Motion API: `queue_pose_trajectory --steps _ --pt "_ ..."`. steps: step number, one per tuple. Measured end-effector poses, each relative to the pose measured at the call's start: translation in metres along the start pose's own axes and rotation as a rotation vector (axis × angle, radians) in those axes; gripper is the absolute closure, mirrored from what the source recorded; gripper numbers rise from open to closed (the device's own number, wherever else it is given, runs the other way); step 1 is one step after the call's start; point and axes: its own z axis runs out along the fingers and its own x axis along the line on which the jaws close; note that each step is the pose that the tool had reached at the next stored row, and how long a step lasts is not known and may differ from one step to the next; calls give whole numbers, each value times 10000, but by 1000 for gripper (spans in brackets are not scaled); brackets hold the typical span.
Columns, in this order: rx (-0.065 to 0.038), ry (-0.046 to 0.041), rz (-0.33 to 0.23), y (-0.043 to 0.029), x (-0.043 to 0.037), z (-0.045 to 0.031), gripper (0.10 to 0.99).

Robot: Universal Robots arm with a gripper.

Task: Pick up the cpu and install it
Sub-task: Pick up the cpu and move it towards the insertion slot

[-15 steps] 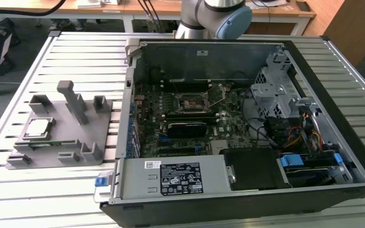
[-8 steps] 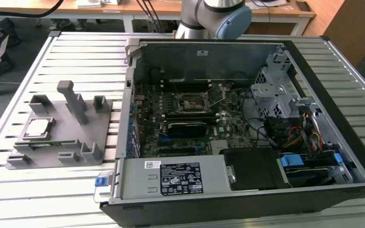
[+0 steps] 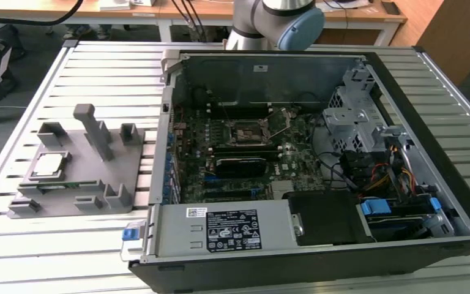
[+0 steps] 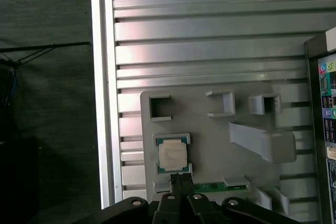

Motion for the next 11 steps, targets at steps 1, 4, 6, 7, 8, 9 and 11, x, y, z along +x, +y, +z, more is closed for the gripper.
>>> queue_pose_trajectory --steps 1,4,6,7,8,9,11 --pt "1 3 1 -3 0 4 980" --pt "-3 -18 0 -18 0 31 980" --pt "-2 -21 -1 -26 -1 55 980" --pt "-2 -21 -2 -29 -1 70 980" --pt "-1 -17 0 -30 -1 83 980" --pt "-2 6 -10 -33 -1 97 980" --pt "-7 38 -50 -40 -1 126 980"
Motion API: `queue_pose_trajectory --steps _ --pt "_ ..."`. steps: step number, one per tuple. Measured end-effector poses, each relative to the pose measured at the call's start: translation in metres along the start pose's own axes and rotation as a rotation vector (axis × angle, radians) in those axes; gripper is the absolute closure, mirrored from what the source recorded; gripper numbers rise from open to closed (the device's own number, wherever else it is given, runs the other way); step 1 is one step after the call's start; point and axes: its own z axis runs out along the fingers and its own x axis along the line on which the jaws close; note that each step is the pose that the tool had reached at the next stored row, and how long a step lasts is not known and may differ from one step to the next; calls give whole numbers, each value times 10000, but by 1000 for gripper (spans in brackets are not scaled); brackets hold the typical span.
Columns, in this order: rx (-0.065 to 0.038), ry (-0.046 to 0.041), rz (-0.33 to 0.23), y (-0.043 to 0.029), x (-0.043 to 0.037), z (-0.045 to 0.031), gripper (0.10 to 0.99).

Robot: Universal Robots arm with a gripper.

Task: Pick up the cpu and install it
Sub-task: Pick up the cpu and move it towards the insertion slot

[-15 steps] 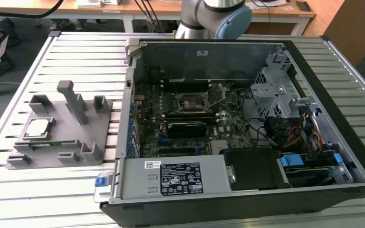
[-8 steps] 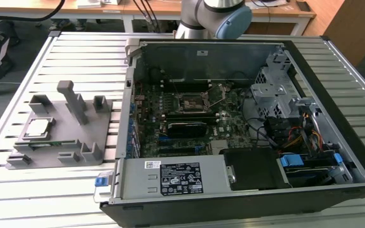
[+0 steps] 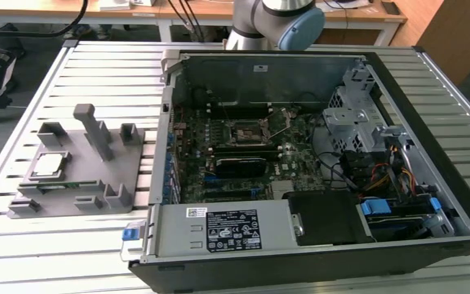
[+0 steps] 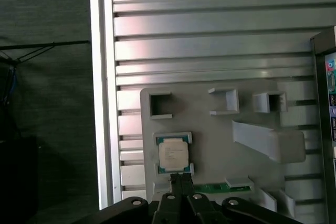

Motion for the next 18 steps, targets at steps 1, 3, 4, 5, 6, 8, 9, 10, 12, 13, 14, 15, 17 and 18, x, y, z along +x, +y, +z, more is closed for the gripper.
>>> queue_pose_trajectory --steps 1,3,4,5,6,8,9,10,12,13,14,15,17,18 --pt "-18 9 -16 -5 0 13 980" --pt "-57 14 -46 -19 -1 43 980" --pt "-69 16 -63 -27 -1 63 973" --pt "-74 17 -87 -35 -2 80 973" --pt "-75 18 -119 -41 -2 98 918" --pt "-92 23 -177 -47 -2 131 855" --pt "-103 26 -203 -52 -2 148 796" --pt "-108 27 -224 -57 -2 166 737" --pt "-109 53 -263 -71 -3 201 678" --pt "-107 87 -300 -74 -6 218 678" --pt "-104 129 -341 -76 -10 232 620" --pt "-103 172 -386 -77 -13 251 561" --pt "-101 233 -483 -83 -17 287 506" --pt "-99 256 -545 -84 -19 304 447"
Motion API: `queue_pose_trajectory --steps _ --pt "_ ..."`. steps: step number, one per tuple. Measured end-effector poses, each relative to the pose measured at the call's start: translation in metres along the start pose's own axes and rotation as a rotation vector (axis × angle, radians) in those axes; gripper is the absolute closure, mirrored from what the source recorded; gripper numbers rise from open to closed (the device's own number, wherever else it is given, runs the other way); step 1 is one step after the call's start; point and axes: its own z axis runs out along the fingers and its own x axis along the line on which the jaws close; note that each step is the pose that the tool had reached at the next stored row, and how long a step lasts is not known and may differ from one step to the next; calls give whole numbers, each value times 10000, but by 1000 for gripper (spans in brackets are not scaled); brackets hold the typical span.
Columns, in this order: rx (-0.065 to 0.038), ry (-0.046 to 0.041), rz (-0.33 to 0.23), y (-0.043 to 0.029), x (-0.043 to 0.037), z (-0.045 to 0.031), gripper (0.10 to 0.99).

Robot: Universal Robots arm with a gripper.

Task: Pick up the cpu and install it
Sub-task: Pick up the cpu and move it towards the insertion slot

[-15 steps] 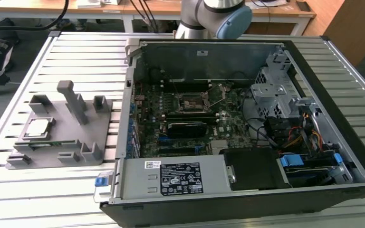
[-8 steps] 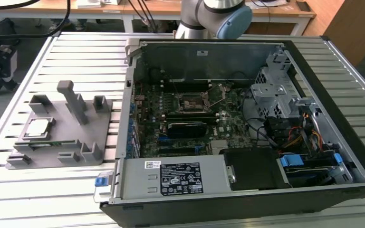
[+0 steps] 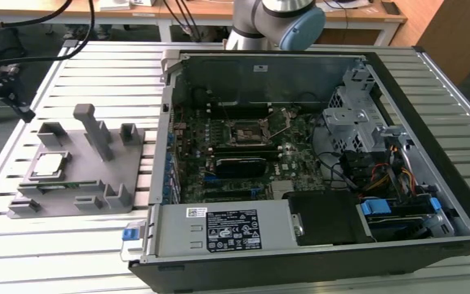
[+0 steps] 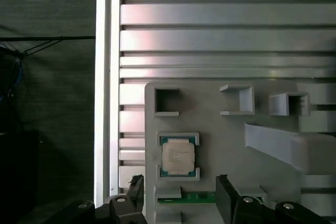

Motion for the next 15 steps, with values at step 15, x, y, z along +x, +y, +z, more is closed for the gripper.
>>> queue_pose_trajectory --steps 15 --pt "4 35 -376 -27 -5 273 325"
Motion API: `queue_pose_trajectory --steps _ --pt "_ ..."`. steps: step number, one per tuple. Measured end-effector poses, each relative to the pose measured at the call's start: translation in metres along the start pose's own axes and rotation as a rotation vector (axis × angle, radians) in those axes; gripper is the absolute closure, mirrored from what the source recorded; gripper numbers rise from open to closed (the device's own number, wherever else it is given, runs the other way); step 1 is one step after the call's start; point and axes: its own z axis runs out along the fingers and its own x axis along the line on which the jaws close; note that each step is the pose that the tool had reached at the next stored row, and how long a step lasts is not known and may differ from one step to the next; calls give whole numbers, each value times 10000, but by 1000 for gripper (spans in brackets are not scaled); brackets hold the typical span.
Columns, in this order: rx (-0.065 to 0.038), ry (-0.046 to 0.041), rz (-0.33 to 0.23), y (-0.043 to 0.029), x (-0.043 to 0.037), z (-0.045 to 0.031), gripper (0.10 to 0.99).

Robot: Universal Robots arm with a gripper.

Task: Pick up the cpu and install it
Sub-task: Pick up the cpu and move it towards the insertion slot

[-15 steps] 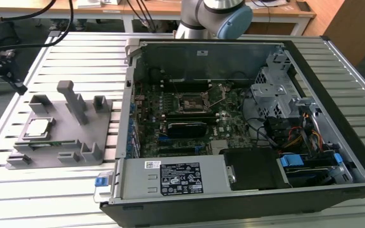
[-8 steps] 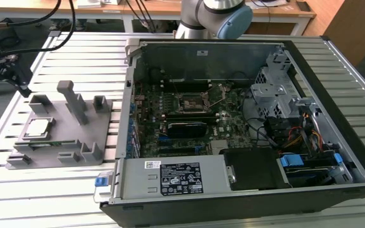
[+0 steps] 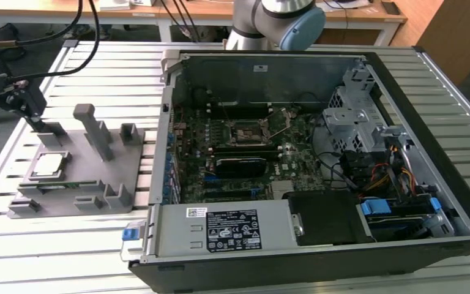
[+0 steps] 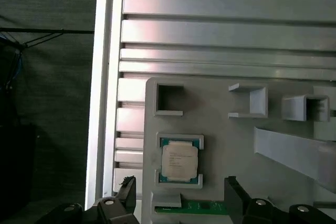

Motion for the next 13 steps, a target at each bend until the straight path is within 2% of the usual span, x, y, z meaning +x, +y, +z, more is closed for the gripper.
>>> queue_pose_trajectory --steps 9,13 --pt "-4 -11 203 -5 -2 106 325" --pt "-6 -10 204 -9 -2 176 325"
